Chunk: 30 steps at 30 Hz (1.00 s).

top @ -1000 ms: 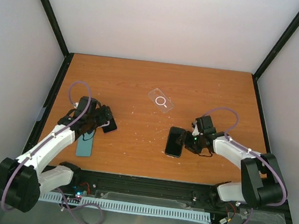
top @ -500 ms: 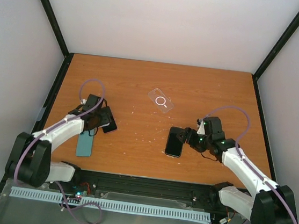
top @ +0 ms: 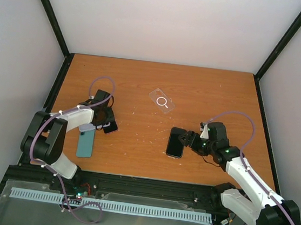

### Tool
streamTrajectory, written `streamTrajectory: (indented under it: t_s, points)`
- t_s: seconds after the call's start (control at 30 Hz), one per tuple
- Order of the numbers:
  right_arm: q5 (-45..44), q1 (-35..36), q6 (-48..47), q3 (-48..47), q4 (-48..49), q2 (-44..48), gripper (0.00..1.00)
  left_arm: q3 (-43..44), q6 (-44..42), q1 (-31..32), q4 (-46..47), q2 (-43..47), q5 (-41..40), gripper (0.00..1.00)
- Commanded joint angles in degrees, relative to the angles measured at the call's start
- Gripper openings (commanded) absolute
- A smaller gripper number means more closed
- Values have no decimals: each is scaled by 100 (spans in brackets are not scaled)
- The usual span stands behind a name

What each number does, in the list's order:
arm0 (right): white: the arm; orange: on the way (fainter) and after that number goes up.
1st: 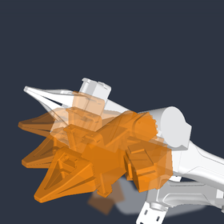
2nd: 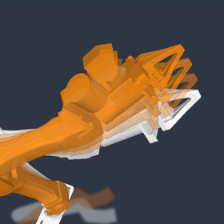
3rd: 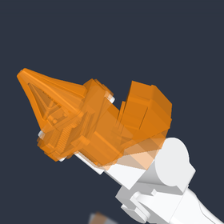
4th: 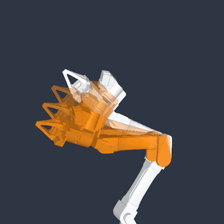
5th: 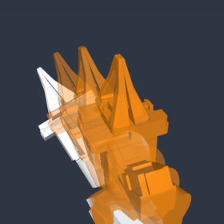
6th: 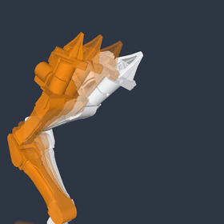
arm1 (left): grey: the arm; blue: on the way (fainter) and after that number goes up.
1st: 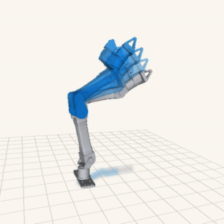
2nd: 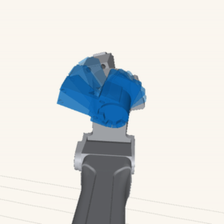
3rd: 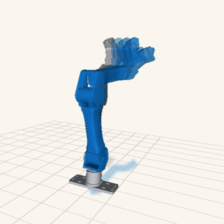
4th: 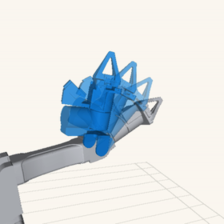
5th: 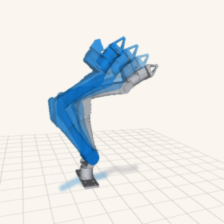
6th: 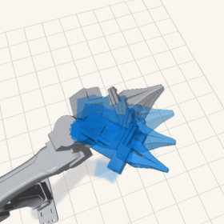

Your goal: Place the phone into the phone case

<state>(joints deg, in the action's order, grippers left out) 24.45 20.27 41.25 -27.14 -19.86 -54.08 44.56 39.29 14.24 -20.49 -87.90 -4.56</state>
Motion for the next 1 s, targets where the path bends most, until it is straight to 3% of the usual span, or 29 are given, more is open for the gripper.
streamTrajectory:
  t_s: [0.0,0.17,0.33,0.57,0.8,0.97]
  points:
    - [49,-7,108,69,149,123,73,250,-116,-35,200,-337,100,42]
    - [33,-11,131,118,178,191,73,368,-67,-35,146,-528,103,30]
    - [100,-7,209,248,245,267,72,458,-51,-35,24,-519,237,1]
    - [211,11,412,406,386,503,72,273,647,-35,-7,161,728,0]
    - [180,75,458,512,452,666,72,-107,2242,110,173,1451,1621,0]
    - [151,123,498,573,480,705,72,-232,3461,608,540,1547,2052,0]
